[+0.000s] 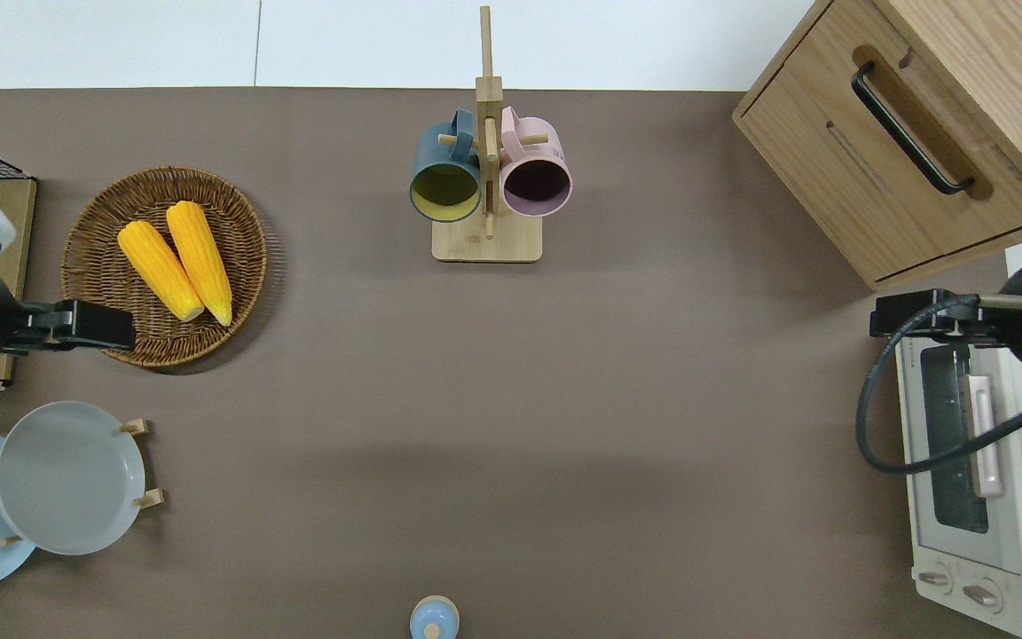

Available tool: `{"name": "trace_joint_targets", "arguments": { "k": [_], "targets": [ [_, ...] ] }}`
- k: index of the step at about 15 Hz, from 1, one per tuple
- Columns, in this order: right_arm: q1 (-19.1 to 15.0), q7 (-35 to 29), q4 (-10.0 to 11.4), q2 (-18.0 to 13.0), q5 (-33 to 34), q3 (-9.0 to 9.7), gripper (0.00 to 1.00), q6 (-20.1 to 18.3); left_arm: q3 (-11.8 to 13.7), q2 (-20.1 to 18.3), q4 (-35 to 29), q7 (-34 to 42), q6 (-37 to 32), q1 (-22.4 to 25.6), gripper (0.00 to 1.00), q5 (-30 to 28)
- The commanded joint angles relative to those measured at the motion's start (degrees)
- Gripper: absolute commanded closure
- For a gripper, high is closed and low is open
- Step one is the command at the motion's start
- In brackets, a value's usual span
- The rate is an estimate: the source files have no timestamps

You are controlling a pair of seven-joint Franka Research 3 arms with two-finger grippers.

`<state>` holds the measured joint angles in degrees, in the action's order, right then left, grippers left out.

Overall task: Slide drawer open with right arm
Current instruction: 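Raise the right arm from rest and swing it toward the drawer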

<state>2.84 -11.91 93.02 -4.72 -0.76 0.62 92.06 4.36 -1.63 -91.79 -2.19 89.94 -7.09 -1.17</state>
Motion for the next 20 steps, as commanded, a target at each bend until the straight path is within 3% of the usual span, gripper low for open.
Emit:
{"name": "trace_joint_targets", "arguments": {
  "k": [1, 9, 10, 11, 15, 20],
  "targets": [
    [0.4, 0.7, -1.8, 0.7, -0.6, -0.01, 0.021, -0.5, 0.2, -0.5, 0.1, 0.1, -0.8, -0.2, 0.00, 0.7],
    [1.5, 0.1, -2.9, 1.7, 1.3, 0.35, 0.021, -0.5, 0.2, -0.5, 0.1, 0.1, -0.8, -0.2, 0.00, 0.7],
    [2.0, -0.5, -2.9, 1.9, 3.7, 1.13, 0.021, -0.5, 0.2, -0.5, 0.1, 0.1, -0.8, -0.2, 0.00, 0.7],
    [2.6, -1.5, -2.9, 2.1, 7.6, 3.14, 0.021, -0.5, 0.2, -0.5, 0.1, 0.1, -0.8, -0.2, 0.00, 0.7],
    [3.8, -2.0, -2.8, 3.7, 15.1, 6.49, 0.021, -0.8, 0.2, -0.5, 0.1, 0.1, -0.8, -0.2, 0.00, 0.7],
    [5.2, -5.0, -2.4, 6.8, 26.9, 12.91, 0.021, -2.7, 0.2, -0.5, 0.1, 0.1, -0.8, -0.2, 0.00, 0.7]
  ]
}}
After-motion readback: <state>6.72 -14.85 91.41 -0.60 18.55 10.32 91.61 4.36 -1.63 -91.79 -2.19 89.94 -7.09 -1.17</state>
